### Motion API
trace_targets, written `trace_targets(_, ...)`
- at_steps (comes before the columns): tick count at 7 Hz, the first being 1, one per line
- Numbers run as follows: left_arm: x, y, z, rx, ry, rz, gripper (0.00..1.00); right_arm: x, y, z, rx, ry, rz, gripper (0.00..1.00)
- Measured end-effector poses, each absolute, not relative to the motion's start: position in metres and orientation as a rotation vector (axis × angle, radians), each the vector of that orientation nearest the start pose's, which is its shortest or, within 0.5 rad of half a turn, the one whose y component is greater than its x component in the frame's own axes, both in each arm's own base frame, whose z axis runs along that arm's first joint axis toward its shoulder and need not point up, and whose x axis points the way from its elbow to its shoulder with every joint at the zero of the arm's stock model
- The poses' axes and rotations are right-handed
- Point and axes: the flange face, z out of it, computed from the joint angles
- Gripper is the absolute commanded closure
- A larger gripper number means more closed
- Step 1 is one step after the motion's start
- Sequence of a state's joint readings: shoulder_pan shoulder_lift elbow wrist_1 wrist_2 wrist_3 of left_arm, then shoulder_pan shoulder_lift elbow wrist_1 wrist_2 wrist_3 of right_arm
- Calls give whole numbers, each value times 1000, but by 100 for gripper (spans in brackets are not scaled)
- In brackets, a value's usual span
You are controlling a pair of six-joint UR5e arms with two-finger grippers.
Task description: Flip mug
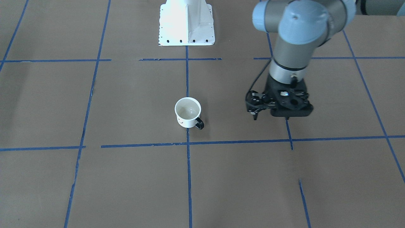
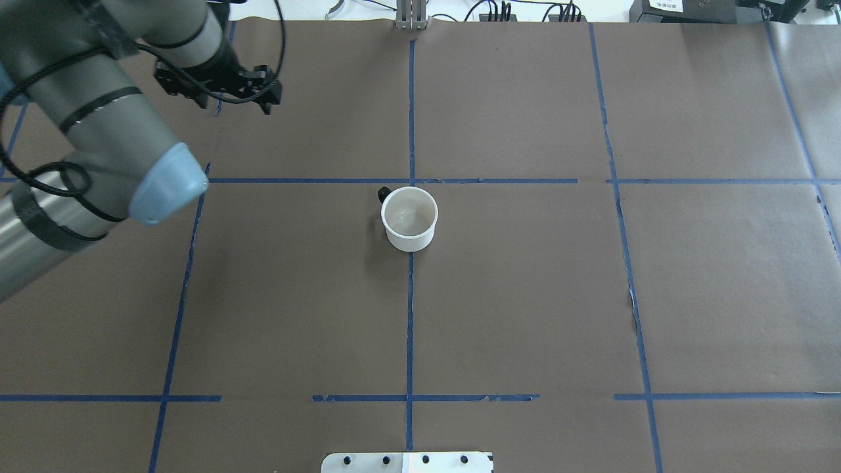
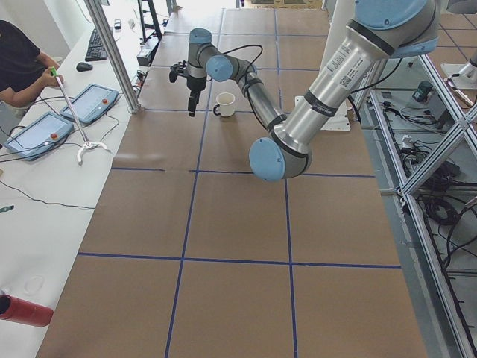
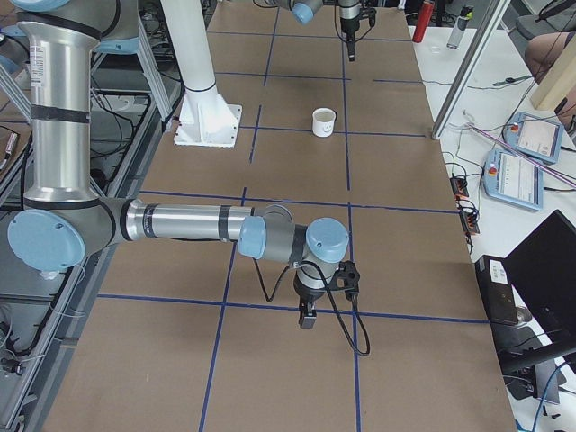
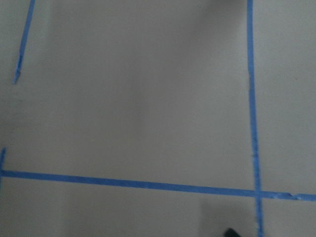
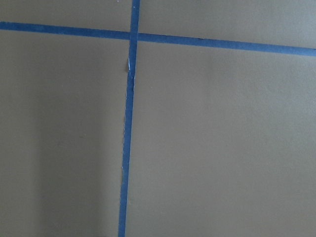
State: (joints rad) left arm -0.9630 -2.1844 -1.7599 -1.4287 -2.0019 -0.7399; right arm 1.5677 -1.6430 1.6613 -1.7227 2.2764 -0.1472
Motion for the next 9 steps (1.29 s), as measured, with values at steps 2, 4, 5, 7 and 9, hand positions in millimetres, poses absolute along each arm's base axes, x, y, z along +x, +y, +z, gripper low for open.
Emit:
trace_targets(2,153,-592,359,261,773,77,0,67,-450,668,-77,-712,-97,0)
trace_targets(4,13,-549,492,241,754,58,0,67,-450,668,-77,-712,-97,0)
trace_targets(5,-45,-520,560,222,723,88,0,67,-450,668,-77,-712,-97,0)
trace_targets(7,-91,-466,637,158,714,80,0,67,-450,668,-77,-712,-97,0)
trace_targets(9,-100,-440,651,136,719,56,0,67,-450,668,-77,-712,-97,0)
